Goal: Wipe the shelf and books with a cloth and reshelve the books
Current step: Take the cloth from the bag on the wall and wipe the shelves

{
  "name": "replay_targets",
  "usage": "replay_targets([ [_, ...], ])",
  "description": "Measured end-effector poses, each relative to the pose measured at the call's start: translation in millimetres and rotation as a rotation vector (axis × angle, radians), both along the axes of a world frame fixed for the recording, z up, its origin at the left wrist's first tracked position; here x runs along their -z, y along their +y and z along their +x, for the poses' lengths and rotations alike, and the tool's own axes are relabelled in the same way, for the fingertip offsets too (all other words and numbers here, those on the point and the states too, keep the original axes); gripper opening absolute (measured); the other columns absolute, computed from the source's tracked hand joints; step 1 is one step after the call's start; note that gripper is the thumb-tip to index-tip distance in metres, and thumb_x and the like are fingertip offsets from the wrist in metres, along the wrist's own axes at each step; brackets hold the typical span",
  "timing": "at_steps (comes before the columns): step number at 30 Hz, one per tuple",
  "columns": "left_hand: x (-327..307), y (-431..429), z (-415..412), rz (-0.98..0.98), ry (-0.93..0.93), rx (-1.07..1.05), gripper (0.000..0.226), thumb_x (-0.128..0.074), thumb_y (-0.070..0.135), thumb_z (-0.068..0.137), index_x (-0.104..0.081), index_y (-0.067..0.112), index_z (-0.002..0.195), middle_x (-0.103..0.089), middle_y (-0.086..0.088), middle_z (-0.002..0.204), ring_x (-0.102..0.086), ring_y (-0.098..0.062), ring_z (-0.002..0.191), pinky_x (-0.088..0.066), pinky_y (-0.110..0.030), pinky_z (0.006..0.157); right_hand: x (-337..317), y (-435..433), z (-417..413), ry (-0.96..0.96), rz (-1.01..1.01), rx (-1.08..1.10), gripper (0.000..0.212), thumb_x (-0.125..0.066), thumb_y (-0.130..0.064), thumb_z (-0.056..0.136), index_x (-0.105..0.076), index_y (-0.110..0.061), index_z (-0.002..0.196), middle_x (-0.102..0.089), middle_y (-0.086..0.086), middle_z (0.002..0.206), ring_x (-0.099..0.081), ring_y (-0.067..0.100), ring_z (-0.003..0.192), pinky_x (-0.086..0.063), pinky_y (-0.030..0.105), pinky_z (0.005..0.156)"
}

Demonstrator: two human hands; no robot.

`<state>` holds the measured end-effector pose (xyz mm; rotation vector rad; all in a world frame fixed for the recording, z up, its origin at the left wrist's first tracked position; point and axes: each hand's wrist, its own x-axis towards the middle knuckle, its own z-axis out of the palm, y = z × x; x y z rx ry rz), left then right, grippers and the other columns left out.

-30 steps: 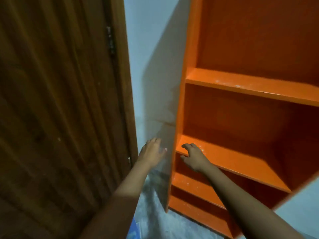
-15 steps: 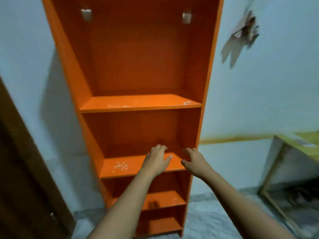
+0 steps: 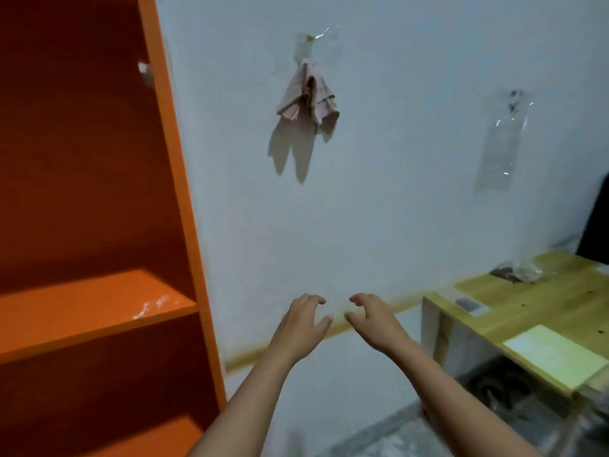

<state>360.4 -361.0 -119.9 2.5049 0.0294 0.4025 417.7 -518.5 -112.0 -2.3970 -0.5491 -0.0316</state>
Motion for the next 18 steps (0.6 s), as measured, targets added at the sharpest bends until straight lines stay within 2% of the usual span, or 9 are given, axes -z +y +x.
replay_targets([
  [3,-38.2,-3.4,53.0,-0.055,-0.107,-0.028,0.038,-0.048,0.039,0.095,-0.046,0.023,0.129,-0.043,0.012,0.134,-0.032,-0.004,0.130,-0.027,-0.018,0.099,-28.5,-13.0,54.1,-0.053,0.046,0.005,0.039,-0.051,-0.033,0.094,-0.049,-0.017,0.129,-0.051,0.001,0.128,-0.047,0.015,0.120,-0.036,0.028,0.098],
  [7,-102.3,12.2,100.2,-0.109,-0.285,-0.091,0.042,-0.051,0.038,0.094,-0.044,0.021,0.132,-0.041,0.009,0.135,-0.036,-0.006,0.129,-0.027,-0.018,0.099,-81.4,-13.0,104.8,-0.126,0.157,-0.030,0.036,-0.052,-0.035,0.094,-0.052,-0.020,0.126,-0.055,-0.004,0.122,-0.051,0.011,0.108,-0.042,0.029,0.094],
  [12,-195.2,40.8,135.9,-0.101,-0.657,-0.198,0.037,-0.058,0.026,0.092,-0.052,0.011,0.125,-0.047,-0.003,0.125,-0.046,-0.016,0.120,-0.029,-0.015,0.093,-160.1,7.6,137.9,-0.254,0.323,-0.117,0.033,-0.054,-0.032,0.093,-0.055,-0.018,0.123,-0.059,-0.003,0.113,-0.056,0.011,0.103,-0.042,0.024,0.089],
  [14,-229.0,50.8,146.3,-0.102,-0.812,-0.217,0.031,-0.059,0.021,0.092,-0.055,0.010,0.120,-0.049,-0.005,0.120,-0.048,-0.017,0.115,-0.028,-0.012,0.089,-196.0,20.2,146.4,-0.314,0.409,-0.152,0.030,-0.055,-0.029,0.092,-0.057,-0.017,0.120,-0.061,-0.003,0.108,-0.057,0.010,0.098,-0.043,0.020,0.082],
  [16,-256.8,59.9,156.7,-0.117,-0.903,-0.226,0.029,-0.058,0.021,0.091,-0.056,0.010,0.118,-0.048,-0.005,0.119,-0.047,-0.016,0.113,-0.027,-0.009,0.087,-232.7,35.1,152.9,-0.370,0.490,-0.183,0.027,-0.056,-0.028,0.092,-0.059,-0.016,0.116,-0.062,-0.002,0.103,-0.058,0.009,0.092,-0.042,0.016,0.073],
  [18,-277.7,68.1,168.9,-0.129,-0.948,-0.237,0.030,-0.057,0.019,0.091,-0.056,0.009,0.119,-0.047,-0.006,0.121,-0.045,-0.014,0.112,-0.026,-0.001,0.081,-266.9,51.8,158.8,-0.414,0.574,-0.207,0.024,-0.057,-0.026,0.091,-0.060,-0.016,0.112,-0.063,-0.001,0.099,-0.058,0.011,0.090,-0.044,0.018,0.073],
])
